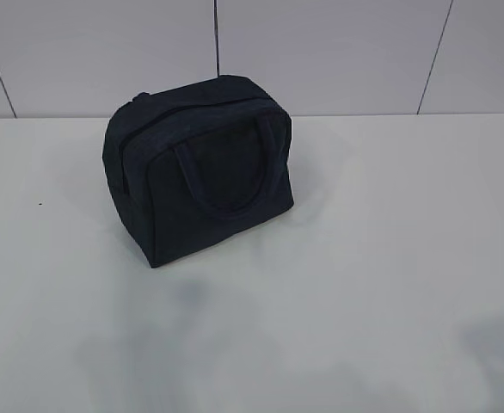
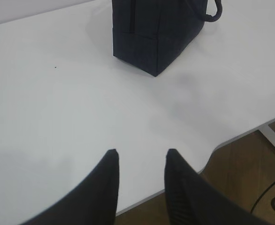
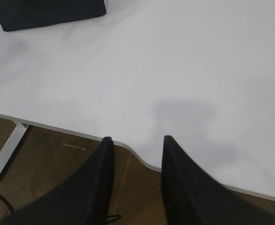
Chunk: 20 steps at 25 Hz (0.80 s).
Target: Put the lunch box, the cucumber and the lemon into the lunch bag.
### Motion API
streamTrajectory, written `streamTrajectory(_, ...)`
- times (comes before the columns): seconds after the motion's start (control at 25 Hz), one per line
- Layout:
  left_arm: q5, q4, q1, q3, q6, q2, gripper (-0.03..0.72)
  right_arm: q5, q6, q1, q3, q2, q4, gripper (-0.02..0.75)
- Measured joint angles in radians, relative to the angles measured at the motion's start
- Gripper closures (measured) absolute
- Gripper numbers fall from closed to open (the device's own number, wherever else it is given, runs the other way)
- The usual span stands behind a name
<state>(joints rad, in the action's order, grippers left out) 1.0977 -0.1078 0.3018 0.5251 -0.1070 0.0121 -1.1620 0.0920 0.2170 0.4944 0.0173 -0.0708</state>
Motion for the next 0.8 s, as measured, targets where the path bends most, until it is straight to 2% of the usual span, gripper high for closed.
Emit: streamTrajectory(0.8,0.000,0.000,0.000,0.000,0.000,0.000,0.452,0.005,-0.002,0.000,0.000,0.000,0.002,0.477)
